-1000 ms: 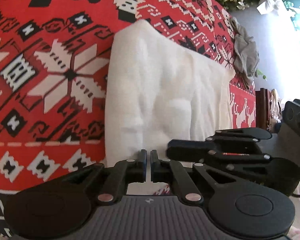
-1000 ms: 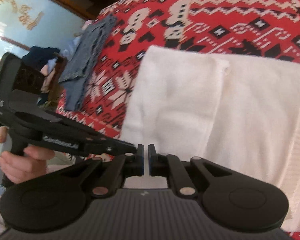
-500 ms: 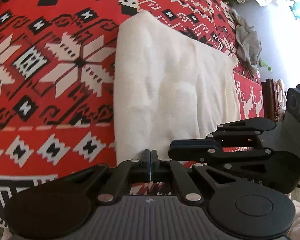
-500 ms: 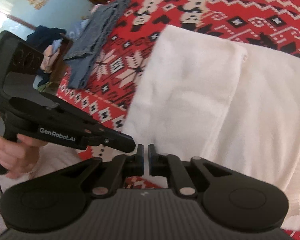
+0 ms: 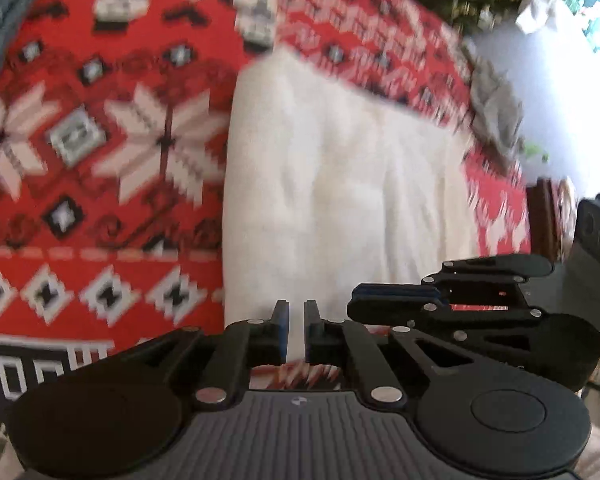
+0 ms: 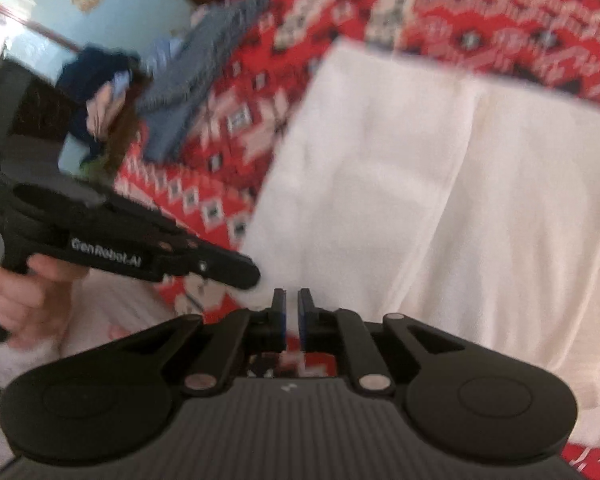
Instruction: Fold clothes
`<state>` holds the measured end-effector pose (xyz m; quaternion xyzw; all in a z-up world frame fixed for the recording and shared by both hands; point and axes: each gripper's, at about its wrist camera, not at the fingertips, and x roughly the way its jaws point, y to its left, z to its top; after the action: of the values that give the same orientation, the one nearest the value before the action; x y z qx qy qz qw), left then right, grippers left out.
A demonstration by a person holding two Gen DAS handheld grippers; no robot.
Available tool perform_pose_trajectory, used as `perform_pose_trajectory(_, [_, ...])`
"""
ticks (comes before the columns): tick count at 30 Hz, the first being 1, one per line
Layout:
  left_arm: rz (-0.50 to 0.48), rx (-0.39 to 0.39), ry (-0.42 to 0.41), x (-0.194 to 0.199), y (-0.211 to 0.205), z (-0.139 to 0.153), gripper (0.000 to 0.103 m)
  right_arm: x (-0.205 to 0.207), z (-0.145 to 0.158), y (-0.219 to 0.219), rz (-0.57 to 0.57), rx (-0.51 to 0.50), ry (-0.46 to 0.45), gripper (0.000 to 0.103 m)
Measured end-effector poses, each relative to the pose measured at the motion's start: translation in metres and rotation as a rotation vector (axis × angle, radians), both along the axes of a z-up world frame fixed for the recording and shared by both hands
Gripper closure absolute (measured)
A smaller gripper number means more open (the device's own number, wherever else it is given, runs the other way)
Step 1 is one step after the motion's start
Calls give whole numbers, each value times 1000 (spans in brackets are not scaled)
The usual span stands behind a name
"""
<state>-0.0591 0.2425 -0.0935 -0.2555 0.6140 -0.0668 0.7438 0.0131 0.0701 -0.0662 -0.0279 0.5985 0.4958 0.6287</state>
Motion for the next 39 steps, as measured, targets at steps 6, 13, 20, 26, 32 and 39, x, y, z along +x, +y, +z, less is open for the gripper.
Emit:
perform_pose_trajectory(6, [79,-31,-54,24,8,4,97,21,1,6,-101,24,-23,95])
perform_pose_trajectory(13, [130,-30,-1,32,18,-25,100,30,-18,7,-139,-56,-38,103])
perform_pose_trajectory(20, [139,-48,-53,32,17,-11,97,45,-5,-7,-195,24,-19,98])
perform_pose_trajectory(26, [167,-53,-85,57,23,-7,97,59,-3,17,-246,60,22,97])
perform_pose_trajectory(32, [204,-84,-73,62,38,-20,100,73,-24,11,-280,-2,52,103])
perform_pose_trajectory(39, [240,-71,-115,57,45,-7,97,91,-20,-18,-347,4,39,98])
